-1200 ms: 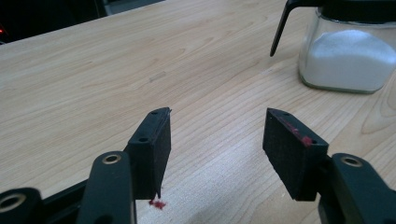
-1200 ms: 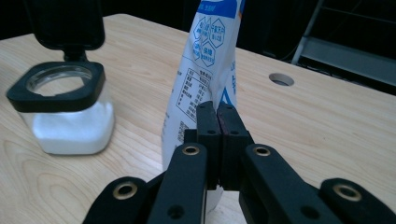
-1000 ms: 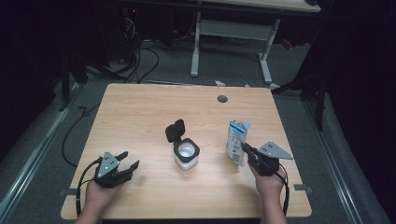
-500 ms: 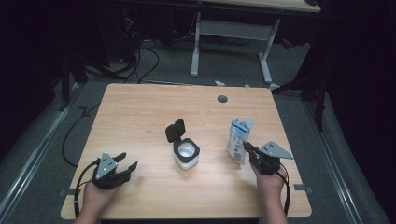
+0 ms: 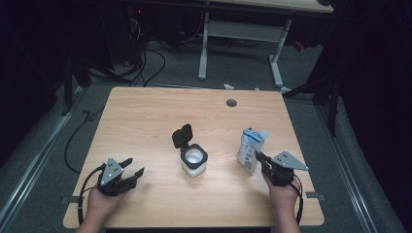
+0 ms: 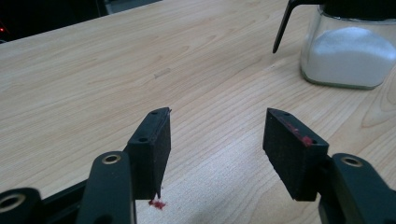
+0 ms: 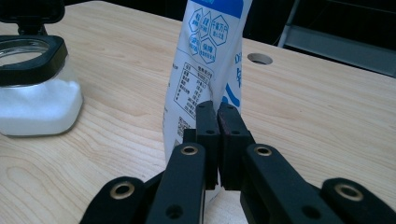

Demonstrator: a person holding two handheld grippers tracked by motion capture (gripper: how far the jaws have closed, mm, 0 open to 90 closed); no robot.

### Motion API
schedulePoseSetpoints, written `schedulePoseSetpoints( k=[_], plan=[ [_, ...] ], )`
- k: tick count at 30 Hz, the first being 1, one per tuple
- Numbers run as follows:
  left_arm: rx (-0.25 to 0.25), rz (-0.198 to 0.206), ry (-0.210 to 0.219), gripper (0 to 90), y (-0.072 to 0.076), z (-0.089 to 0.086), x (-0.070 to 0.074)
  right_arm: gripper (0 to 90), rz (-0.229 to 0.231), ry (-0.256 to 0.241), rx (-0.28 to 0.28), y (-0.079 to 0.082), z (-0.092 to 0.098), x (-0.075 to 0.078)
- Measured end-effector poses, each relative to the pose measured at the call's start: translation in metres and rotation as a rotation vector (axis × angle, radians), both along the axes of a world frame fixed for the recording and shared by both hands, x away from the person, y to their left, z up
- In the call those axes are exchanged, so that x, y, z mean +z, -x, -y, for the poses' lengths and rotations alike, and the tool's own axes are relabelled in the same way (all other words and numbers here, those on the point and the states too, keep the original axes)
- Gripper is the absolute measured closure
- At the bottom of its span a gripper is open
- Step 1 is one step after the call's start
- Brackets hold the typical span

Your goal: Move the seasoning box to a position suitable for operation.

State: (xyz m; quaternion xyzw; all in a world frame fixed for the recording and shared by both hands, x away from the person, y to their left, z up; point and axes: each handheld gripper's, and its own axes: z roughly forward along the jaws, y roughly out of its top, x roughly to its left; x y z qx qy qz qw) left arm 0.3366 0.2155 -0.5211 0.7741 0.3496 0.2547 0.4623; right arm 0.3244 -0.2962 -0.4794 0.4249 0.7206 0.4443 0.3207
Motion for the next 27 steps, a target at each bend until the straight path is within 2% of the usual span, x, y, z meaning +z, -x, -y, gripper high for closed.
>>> schedulePoseSetpoints(
  k=[27],
  plan=[
    [-0.008, -0.008, -0.006, 41.9, -0.0007, 0.0015, -0.0008, 86.5, 0.0, -0.005, 0.003, 0.0036, -0.0007, 0.0001]
  ],
)
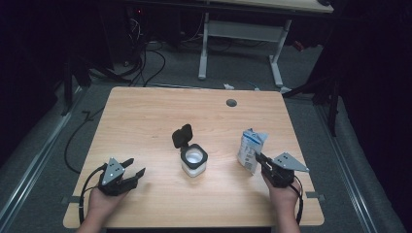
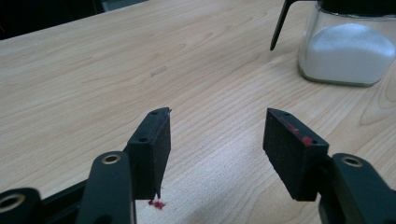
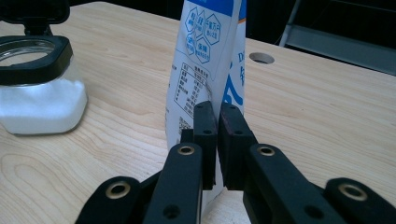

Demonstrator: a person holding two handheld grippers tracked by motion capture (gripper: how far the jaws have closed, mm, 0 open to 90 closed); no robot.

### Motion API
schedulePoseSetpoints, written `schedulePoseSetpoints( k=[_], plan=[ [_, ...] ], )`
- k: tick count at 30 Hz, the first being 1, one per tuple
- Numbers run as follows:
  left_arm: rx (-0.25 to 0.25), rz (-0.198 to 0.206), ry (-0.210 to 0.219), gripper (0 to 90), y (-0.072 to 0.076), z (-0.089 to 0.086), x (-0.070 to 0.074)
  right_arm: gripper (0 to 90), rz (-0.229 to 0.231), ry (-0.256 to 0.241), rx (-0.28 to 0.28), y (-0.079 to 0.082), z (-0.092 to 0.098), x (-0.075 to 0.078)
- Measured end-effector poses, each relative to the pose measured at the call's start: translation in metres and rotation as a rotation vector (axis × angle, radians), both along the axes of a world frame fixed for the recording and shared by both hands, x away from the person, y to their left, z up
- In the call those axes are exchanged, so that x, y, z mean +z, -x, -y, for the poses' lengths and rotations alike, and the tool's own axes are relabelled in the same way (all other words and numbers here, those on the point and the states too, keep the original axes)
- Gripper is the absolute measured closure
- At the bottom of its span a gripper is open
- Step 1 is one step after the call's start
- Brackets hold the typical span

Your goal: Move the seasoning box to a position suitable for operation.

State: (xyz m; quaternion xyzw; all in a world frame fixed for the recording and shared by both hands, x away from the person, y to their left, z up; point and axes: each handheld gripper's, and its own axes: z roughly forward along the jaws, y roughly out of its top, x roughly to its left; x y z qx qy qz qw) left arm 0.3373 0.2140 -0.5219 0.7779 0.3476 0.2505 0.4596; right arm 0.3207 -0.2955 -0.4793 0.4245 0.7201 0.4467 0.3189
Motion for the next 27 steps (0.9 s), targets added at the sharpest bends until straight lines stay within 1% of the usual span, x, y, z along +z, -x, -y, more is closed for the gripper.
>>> schedulePoseSetpoints(
  k=[5, 17, 19, 20, 23, 24, 25, 27],
  plan=[
    [0.0, 0.0, 0.0, 41.9, 0.0, 0.0, 0.0, 86.2, 0.002, 0.0, -0.001, 0.0002, 0.0, 0.0003],
    [0.001, 0.0, -0.001, 41.9, 0.0, 0.0003, -0.0002, 81.7, 0.007, -0.012, -0.012, 0.0009, 0.0005, 0.0011],
    [0.001, -0.001, -0.001, 41.9, -0.0001, 0.0003, -0.0003, 78.8, 0.005, -0.017, -0.016, 0.001, 0.0005, 0.0013],
    [0.001, -0.001, -0.001, 41.9, -0.0001, 0.0003, -0.0003, 78.8, 0.005, -0.017, -0.016, 0.001, 0.0005, 0.0013],
    [0.001, -0.002, 0.0, 41.9, -0.0001, 0.0006, -0.0003, 73.4, 0.007, -0.022, -0.02, 0.0009, 0.0, 0.0018],
    [0.001, -0.004, 0.002, 41.9, -0.0001, 0.0008, -0.0003, 73.4, 0.007, -0.022, -0.02, 0.0009, 0.0, 0.0018],
    [-0.003, -0.014, 0.016, 41.7, -0.0007, 0.0005, -0.0001, 71.2, 0.006, -0.022, -0.023, 0.0009, -0.0006, 0.002],
    [0.001, -0.018, 0.021, 41.6, -0.001, 0.0004, 0.0, 70.2, 0.004, -0.027, -0.022, 0.0008, -0.0007, 0.002]
  ],
)
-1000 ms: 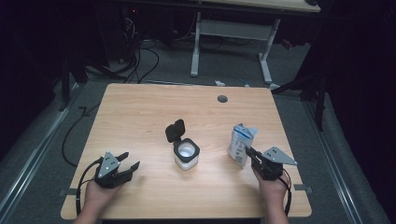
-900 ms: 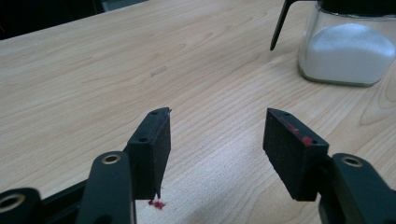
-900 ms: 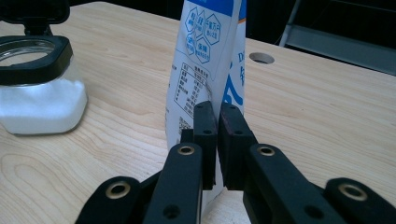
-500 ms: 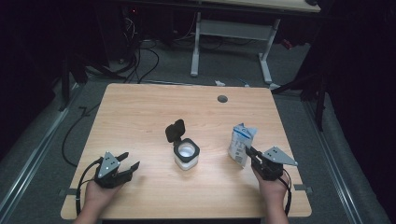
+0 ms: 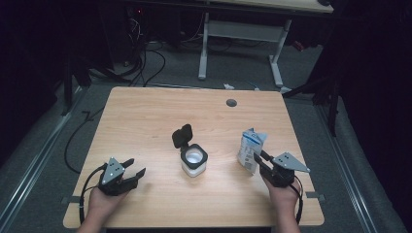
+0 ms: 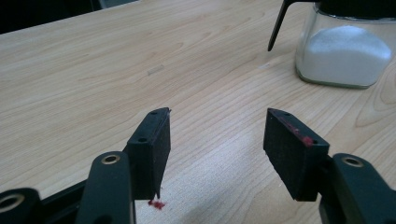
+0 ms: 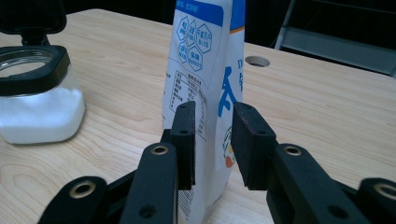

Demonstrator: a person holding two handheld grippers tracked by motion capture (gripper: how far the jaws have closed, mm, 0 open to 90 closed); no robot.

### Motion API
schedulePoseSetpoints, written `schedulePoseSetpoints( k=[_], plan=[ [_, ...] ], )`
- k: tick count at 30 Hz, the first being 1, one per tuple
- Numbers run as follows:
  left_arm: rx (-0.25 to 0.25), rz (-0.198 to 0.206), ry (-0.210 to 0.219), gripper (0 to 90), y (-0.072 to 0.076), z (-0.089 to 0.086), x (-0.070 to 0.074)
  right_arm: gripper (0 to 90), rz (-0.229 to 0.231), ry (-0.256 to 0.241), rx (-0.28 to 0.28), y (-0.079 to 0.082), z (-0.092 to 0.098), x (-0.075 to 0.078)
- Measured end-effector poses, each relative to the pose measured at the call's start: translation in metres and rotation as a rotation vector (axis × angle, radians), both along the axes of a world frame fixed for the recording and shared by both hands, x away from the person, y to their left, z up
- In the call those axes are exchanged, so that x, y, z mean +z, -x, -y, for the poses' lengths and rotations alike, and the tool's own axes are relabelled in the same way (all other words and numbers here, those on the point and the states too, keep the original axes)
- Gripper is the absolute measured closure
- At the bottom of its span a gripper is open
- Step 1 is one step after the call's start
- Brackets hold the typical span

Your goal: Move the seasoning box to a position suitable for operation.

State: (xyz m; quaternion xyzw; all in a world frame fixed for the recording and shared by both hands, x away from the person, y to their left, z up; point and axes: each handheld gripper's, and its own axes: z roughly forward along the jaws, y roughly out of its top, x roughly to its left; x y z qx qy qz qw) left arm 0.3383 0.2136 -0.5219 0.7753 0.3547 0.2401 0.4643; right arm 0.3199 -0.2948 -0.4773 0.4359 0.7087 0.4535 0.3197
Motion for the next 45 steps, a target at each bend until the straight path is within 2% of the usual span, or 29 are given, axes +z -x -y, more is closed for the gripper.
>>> schedulePoseSetpoints(
  k=[10, 17, 21, 31, 38, 42, 45],
  plan=[
    [-0.001, -0.017, 0.023, 41.8, -0.002, 0.0, 0.0, 66.6, -0.016, -0.003, -0.009, 0.004, -0.001, -0.001],
    [-0.005, -0.026, 0.022, 41.7, -0.002, 0.002, 0.0, 66.0, -0.032, 0.004, -0.023, 0.01, 0.001, -0.004],
    [-0.01, -0.044, 0.026, 41.8, -0.004, 0.003, 0.0, 65.9, -0.045, 0.014, -0.031, 0.017, 0.002, -0.01],
    [-0.009, -0.051, 0.037, 43.1, -0.006, 0.004, 0.0, 65.9, -0.07, 0.033, -0.027, 0.028, 0.0, -0.019],
    [-0.007, -0.062, 0.034, 42.9, -0.007, 0.005, 0.0, 63.0, -0.109, 0.042, 0.003, 0.035, -0.004, -0.03],
    [-0.011, -0.08, 0.038, 42.9, -0.009, 0.006, 0.0, 58.2, -0.106, 0.054, 0.034, 0.034, -0.009, -0.032],
    [-0.013, -0.082, 0.025, 40.4, -0.01, 0.007, -0.001, 55.9, -0.117, 0.053, 0.055, 0.032, -0.012, -0.032]
  ],
)
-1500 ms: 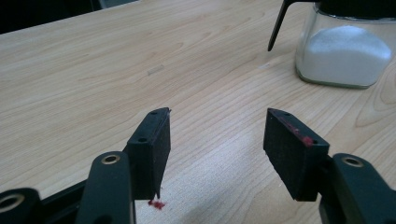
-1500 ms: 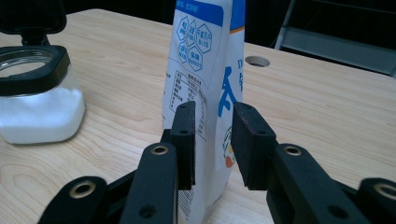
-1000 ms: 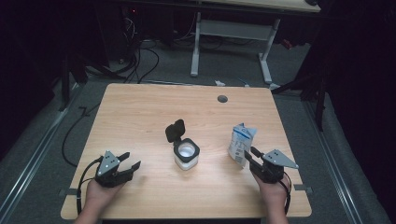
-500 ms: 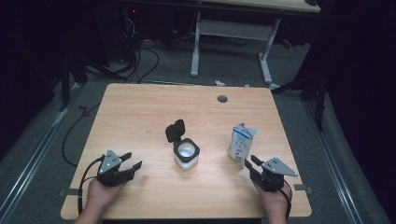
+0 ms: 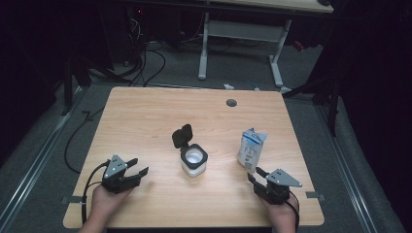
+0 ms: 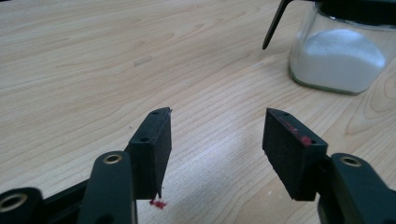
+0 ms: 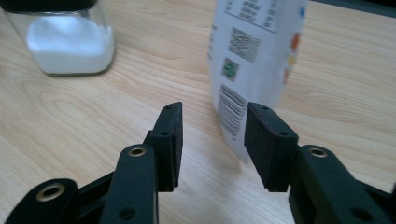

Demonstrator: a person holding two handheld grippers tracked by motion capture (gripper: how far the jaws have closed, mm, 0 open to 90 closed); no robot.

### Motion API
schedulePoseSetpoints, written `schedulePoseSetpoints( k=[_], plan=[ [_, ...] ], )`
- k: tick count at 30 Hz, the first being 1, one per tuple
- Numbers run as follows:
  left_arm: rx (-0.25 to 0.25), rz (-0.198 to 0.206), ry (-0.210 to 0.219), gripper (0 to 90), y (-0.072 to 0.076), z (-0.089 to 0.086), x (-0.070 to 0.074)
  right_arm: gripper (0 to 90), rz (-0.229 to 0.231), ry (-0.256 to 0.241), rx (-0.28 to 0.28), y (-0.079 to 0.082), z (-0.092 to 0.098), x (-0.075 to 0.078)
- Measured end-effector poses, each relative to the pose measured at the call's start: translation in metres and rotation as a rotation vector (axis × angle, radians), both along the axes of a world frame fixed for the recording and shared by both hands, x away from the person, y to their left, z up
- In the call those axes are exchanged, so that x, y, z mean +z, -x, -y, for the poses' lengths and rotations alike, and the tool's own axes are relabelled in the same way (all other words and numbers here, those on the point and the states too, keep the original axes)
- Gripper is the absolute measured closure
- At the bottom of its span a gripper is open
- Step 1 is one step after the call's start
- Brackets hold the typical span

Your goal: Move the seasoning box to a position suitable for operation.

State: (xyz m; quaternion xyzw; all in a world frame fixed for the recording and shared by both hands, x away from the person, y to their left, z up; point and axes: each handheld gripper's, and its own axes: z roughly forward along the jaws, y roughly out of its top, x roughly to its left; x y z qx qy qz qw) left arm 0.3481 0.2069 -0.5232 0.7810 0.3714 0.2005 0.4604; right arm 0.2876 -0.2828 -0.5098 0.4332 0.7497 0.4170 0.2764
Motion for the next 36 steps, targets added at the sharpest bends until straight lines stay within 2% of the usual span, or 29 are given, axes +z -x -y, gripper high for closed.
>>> schedulePoseSetpoints(
  k=[2, 5, 11, 14, 20, 21, 24, 29, 31, 33, 36],
  plan=[
    [0.004, 0.0, -0.004, 39.6, 0.0, 0.001, -0.001, 51.4, -0.013, 0.01, 0.027, -0.004, -0.007, -0.003],
    [0.008, 0.006, -0.008, 39.5, 0.0, 0.003, -0.001, 50.4, -0.028, 0.022, 0.041, -0.007, -0.015, -0.004],
    [0.014, 0.028, -0.006, 39.2, 0.002, 0.004, 0.0, 52.1, -0.021, 0.019, 0.057, -0.012, -0.031, -0.004],
    [0.008, 0.024, -0.014, 42.0, 0.002, 0.004, -0.001, 52.5, -0.012, 0.018, 0.071, -0.014, -0.036, -0.002],
    [-0.002, 0.024, 0.012, 45.7, 0.004, 0.006, 0.0, 57.6, 0.002, 0.021, 0.085, -0.023, -0.056, 0.003],
    [-0.012, 0.032, 0.025, 47.7, 0.006, 0.008, 0.0, 57.6, 0.002, 0.02, 0.092, -0.024, -0.06, 0.003],
    [-0.023, 0.048, 0.026, 50.2, 0.008, 0.011, 0.0, 56.9, 0.003, 0.038, 0.103, -0.028, -0.07, 0.004],
    [-0.034, 0.049, 0.043, 51.8, 0.009, 0.014, 0.001, 57.6, 0.009, 0.039, 0.112, -0.034, -0.081, 0.005],
    [-0.044, 0.039, 0.072, 52.9, 0.009, 0.017, 0.002, 57.9, 0.004, 0.033, 0.108, -0.041, -0.086, 0.01],
    [-0.058, 0.041, 0.075, 53.7, 0.009, 0.019, 0.003, 57.9, 0.02, 0.028, 0.108, -0.046, -0.088, 0.015],
    [-0.063, 0.053, 0.066, 55.2, 0.01, 0.023, 0.004, 58.0, 0.02, 0.02, 0.103, -0.051, -0.091, 0.018]
  ],
)
